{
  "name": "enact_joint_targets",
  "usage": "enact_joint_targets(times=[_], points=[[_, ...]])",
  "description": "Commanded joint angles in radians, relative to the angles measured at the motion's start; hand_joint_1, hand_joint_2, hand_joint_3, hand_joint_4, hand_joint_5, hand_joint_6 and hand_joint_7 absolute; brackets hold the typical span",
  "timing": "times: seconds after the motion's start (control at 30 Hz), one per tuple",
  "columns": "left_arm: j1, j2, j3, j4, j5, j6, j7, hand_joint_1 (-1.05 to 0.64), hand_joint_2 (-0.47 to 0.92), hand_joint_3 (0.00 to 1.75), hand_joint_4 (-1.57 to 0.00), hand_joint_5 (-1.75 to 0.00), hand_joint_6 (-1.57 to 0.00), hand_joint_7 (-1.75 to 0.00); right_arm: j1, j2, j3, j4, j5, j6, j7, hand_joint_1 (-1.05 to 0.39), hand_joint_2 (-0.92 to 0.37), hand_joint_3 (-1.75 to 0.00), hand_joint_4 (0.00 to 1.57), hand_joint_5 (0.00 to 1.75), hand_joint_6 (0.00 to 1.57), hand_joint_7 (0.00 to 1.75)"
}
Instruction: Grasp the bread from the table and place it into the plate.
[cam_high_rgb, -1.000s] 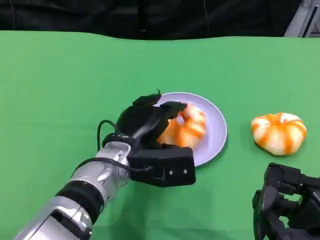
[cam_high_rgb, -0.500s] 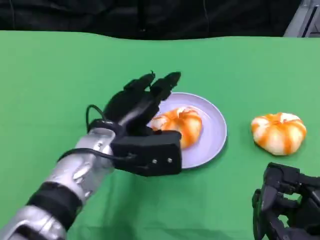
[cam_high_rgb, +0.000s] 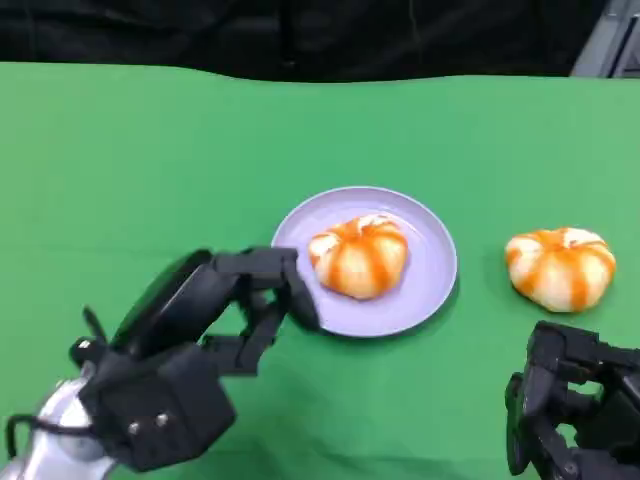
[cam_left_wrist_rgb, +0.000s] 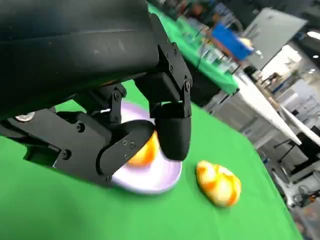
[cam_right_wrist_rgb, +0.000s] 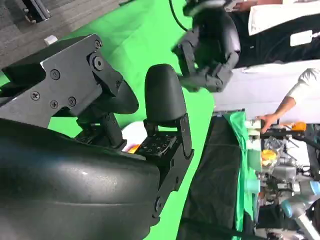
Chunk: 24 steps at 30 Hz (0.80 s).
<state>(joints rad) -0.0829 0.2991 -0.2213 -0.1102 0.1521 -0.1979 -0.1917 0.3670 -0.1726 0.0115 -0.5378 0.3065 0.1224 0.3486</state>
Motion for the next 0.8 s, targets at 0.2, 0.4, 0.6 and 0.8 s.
enact_joint_targets(times=[0.2, 0.4, 0.6, 0.8], points=[[0.386, -0.036, 0.175, -0.244, -0.587, 0.187, -0.206, 0.01, 0.52, 1.34, -0.94, -1.75, -0.75, -1.75, -0.063, -0.03, -0.067, 0.1, 0.048, 0.007, 0.032, 0.02, -0.51, -1.26, 0.89, 1.72, 0.81, 1.53], [0.478, -0.082, 0.229, -0.218, -0.667, 0.188, -0.24, -0.03, 0.55, 1.3, -0.96, -1.75, -0.8, -1.75, -0.112, -0.057, -0.115, 0.179, 0.076, 0.014, 0.071, 0.04, -0.54, -1.21, 0.88, 1.73, 0.82, 1.5], [0.462, -0.104, 0.251, -0.213, -0.668, 0.248, -0.215, 0.0, 0.56, 1.3, -0.98, -1.75, -0.81, -1.75, -0.127, -0.07, -0.142, 0.231, 0.094, -0.016, 0.12, 0.04, -0.57, -1.15, 0.86, 1.74, 0.81, 1.5], [0.435, -0.113, 0.265, -0.211, -0.654, 0.275, -0.221, 0.04, 0.58, 1.33, -0.97, -1.75, -0.79, -1.75, -0.121, -0.086, -0.144, 0.206, 0.074, 0.012, 0.103, 0.04, -0.53, -1.22, 0.88, 1.73, 0.81, 1.52]])
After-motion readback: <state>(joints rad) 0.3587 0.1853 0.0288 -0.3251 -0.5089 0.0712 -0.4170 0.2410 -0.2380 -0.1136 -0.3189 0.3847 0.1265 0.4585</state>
